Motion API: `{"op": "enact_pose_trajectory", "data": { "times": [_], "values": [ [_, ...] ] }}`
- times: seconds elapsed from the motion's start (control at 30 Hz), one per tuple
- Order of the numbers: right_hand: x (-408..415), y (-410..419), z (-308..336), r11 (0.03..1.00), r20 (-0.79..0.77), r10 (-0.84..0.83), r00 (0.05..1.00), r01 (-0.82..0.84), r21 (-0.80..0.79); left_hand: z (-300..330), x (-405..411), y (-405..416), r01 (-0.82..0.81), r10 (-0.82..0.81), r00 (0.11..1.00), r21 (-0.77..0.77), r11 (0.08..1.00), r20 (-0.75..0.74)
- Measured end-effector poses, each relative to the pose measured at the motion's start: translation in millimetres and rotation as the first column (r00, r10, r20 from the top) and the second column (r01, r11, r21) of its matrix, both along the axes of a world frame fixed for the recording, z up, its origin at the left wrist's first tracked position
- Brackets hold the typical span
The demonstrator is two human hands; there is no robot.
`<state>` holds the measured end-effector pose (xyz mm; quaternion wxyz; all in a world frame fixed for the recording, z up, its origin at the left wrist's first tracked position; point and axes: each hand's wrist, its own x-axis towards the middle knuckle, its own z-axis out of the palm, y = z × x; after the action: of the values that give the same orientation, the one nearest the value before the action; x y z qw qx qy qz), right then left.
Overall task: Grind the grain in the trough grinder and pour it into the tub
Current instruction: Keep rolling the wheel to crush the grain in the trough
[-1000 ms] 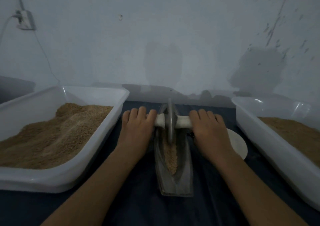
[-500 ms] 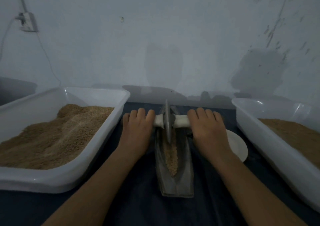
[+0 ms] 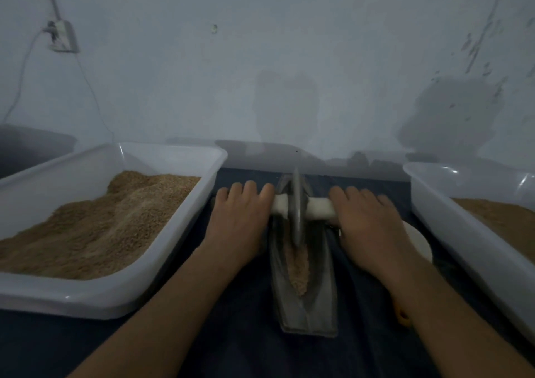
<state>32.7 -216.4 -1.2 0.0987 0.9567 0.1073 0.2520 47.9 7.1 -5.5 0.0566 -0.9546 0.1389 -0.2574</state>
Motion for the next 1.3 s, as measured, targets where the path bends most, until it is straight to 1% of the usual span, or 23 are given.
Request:
{"op": "enact_pose_trajectory", "data": {
  "times": [0.07, 0.13, 0.2, 0.27, 0.33, 0.37, 0.4, 0.43, 0.53, 0.57, 0.6, 0.67, 0.7, 0.77, 0.83, 0.9, 0.97, 1.07, 1.13, 1.23, 1.3],
  "values": [
    [7, 5, -2, 1.0, 0.069, -0.02, 0.997, 0.021, -0.009, -3, 4, -1, -0.051, 0.052, 0.999, -0.015, 0.999, 0.006],
    [5, 4, -1, 0.999, 0.08, 0.031, 0.996, -0.029, -0.025, -4, 2, 3, -0.034, 0.033, 0.999, -0.018, 0.999, -0.036],
    [-5, -5, 1, 0.993, 0.012, 0.121, 0.993, -0.121, -0.015, 0, -7, 10, 0.03, -0.031, 0.994, -0.015, 0.999, -0.107],
    [-17, -17, 5, 0.977, -0.1, 0.213, 0.972, -0.211, 0.036, 3, -17, 19, 0.11, -0.113, 0.984, -0.028, 0.993, -0.134],
    [-26, -25, 8, 0.956, -0.178, 0.282, 0.943, -0.261, 0.131, 2, -25, 22, 0.167, -0.169, 0.982, -0.031, 0.986, -0.086],
    [-26, -26, 8, 0.948, -0.197, 0.297, 0.934, -0.264, 0.175, 2, -25, 20, 0.169, -0.17, 0.984, -0.021, 0.985, -0.051],
    [-22, -25, 6, 0.951, -0.201, 0.281, 0.938, -0.243, 0.192, 1, -22, 16, 0.153, -0.153, 0.988, -0.004, 0.988, -0.021],
    [-16, -22, 4, 0.962, -0.177, 0.239, 0.955, -0.208, 0.176, 0, -17, 11, 0.119, -0.119, 0.993, 0.013, 0.993, 0.001],
    [2, -7, -5, 0.998, -0.036, 0.043, 0.998, -0.041, 0.05, -2, -2, -3, -0.003, 0.002, 0.999, 0.019, 1.0, 0.053],
    [6, -3, -7, 1.0, -0.002, -0.006, 1.0, 0.006, 0.027, -2, 1, -5, -0.03, 0.029, 0.998, 0.006, 1.0, 0.058],
    [7, 0, -7, 1.0, 0.031, -0.016, 0.999, 0.015, 0.017, -3, 2, -5, -0.041, 0.041, 0.998, -0.008, 0.999, 0.052],
    [5, 1, -4, 0.999, 0.069, 0.051, 0.996, -0.052, 0.016, -5, 0, 1, -0.016, 0.016, 1.0, -0.015, 1.0, 0.006],
    [1, -2, -1, 0.994, 0.058, 0.104, 0.993, -0.105, 0.016, -3, -3, 6, 0.014, -0.014, 0.999, -0.015, 1.0, -0.033],
    [-10, -12, 4, 0.981, -0.026, 0.195, 0.98, -0.194, 0.025, 2, -14, 16, 0.08, -0.083, 0.991, -0.026, 0.996, -0.101],
    [-22, -21, 9, 0.966, -0.122, 0.255, 0.959, -0.248, 0.073, 2, -27, 23, 0.156, -0.158, 0.984, -0.03, 0.987, -0.087],
    [-26, -25, 11, 0.953, -0.174, 0.287, 0.942, -0.263, 0.15, 2, -31, 24, 0.192, -0.192, 0.98, -0.021, 0.981, -0.041],
    [-17, -21, 8, 0.966, -0.158, 0.238, 0.958, -0.217, 0.137, 3, -23, 17, 0.155, -0.155, 0.987, -0.002, 0.988, -0.029],
    [4, -10, -3, 0.995, -0.037, 0.081, 0.996, -0.079, 0.065, 4, -7, 1, 0.01, -0.012, 0.999, 0.042, 0.999, 0.036],
    [12, -6, -7, 0.998, -0.005, 0.014, 1.0, -0.013, 0.056, 3, -3, -6, -0.042, 0.039, 0.997, 0.044, 0.998, 0.062],
    [8, -8, -7, 0.998, -0.009, 0.054, 0.999, -0.053, 0.043, 1, -7, -3, -0.008, 0.006, 0.999, 0.036, 0.999, 0.036],
    [-5, -14, -1, 0.991, -0.07, 0.122, 0.99, -0.117, 0.07, 4, -13, 6, 0.065, -0.064, 0.998, 0.037, 0.997, -0.016]
  ]
}}
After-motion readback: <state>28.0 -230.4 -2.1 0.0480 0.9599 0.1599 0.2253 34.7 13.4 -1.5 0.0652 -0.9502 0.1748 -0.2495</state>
